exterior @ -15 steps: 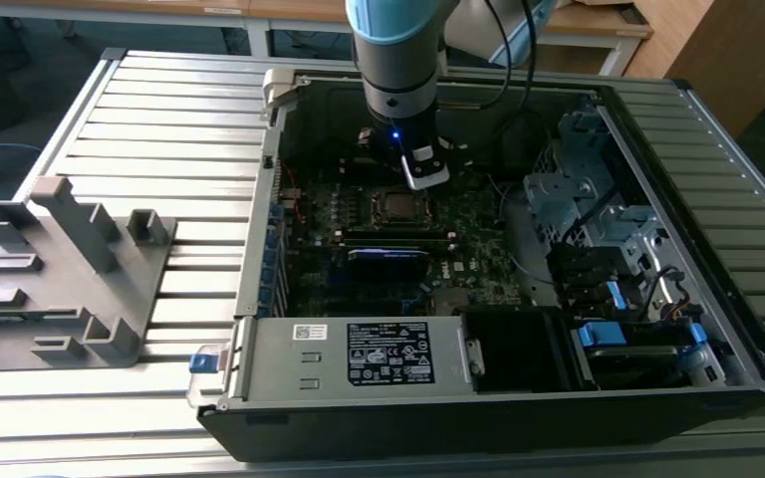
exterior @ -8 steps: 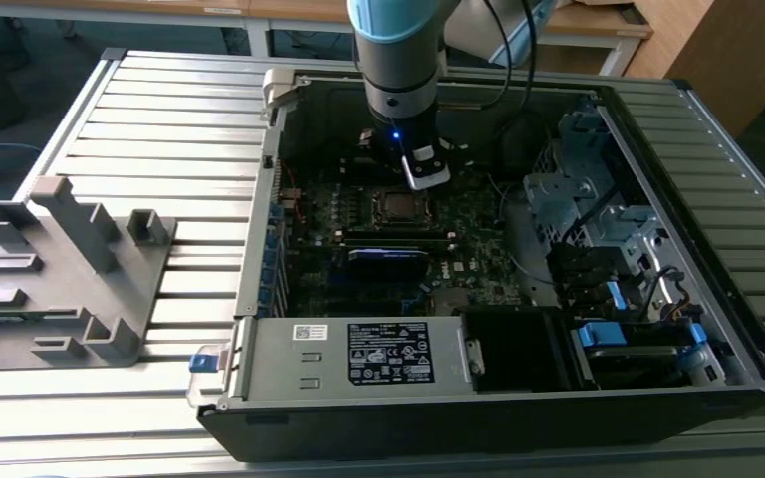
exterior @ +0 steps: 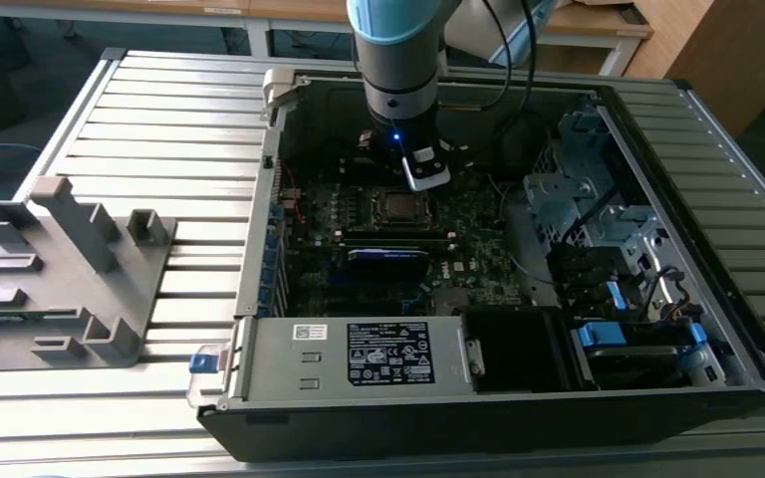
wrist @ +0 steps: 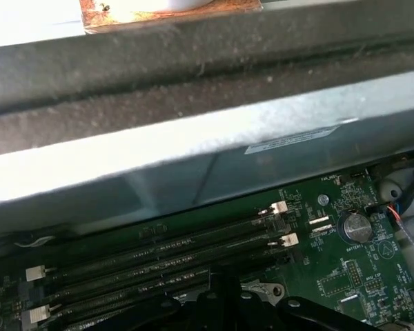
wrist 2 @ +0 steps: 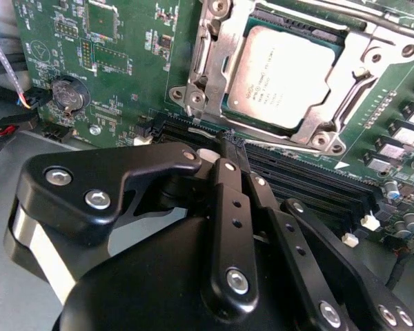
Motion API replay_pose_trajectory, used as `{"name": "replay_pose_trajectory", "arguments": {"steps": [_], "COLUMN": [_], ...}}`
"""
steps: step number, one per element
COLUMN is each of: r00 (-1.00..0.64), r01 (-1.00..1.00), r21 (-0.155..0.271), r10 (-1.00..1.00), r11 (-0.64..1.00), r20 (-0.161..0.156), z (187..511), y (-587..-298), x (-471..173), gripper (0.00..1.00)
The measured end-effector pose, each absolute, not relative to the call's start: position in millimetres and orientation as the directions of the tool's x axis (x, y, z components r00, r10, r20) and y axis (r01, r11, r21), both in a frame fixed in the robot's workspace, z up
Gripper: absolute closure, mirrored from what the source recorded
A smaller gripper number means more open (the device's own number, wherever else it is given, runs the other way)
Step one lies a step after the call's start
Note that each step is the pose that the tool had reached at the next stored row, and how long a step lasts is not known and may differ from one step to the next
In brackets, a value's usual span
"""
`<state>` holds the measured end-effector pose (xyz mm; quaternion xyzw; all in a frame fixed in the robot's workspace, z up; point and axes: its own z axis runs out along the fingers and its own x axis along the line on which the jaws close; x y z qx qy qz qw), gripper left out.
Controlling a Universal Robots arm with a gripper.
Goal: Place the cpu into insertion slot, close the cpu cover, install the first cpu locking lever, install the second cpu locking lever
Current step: 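Install the first cpu locking lever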
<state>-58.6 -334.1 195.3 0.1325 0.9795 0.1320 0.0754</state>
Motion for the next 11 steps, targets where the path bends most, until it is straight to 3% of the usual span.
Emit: {"name": "replay_pose_trajectory", "arguments": {"steps": [11], "r00": [-0.95], "r01": [0.25], "r21": [0.284], "r10": [0.29], "r11": [0.926], "r20": [-0.112], "z": [195.5], "y": [-331.9], "x": [-63.6], "gripper": [0.89]}}
